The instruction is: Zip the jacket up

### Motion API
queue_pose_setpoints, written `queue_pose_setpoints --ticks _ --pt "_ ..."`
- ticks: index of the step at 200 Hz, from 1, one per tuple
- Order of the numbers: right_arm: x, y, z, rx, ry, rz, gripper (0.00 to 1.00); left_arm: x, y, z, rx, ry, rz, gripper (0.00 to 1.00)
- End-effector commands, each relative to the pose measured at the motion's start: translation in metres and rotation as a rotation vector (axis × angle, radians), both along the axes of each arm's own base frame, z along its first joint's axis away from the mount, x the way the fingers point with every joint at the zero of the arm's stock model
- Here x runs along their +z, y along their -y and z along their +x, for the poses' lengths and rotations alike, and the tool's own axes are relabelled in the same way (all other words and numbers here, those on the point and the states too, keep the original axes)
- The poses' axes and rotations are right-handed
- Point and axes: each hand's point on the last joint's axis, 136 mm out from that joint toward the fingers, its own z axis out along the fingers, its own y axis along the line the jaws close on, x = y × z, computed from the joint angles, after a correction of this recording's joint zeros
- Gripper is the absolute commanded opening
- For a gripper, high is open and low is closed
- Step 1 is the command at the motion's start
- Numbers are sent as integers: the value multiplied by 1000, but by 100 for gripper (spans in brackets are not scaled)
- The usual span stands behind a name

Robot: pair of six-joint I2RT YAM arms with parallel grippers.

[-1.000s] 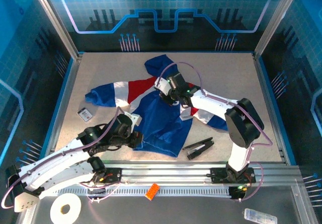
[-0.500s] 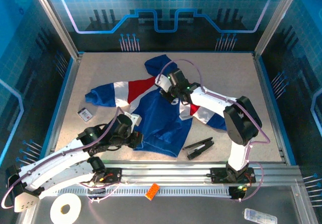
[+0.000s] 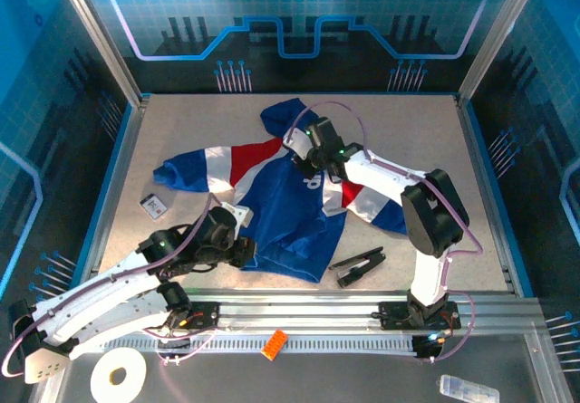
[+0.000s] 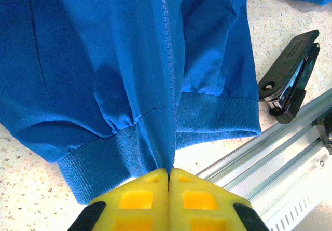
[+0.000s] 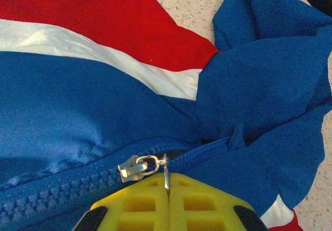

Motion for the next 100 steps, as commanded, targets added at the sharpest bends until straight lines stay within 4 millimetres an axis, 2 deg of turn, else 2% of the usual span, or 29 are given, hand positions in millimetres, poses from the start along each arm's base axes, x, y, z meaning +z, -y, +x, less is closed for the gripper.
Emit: queue_pose_setpoints --ticks 1,100 --pt "13 12 25 -51 53 3 0 -12 -7 -14 -12 -62 27 0" --pt "14 23 51 -83 57 11 0 -12 -9 -15 -9 -64 32 0"
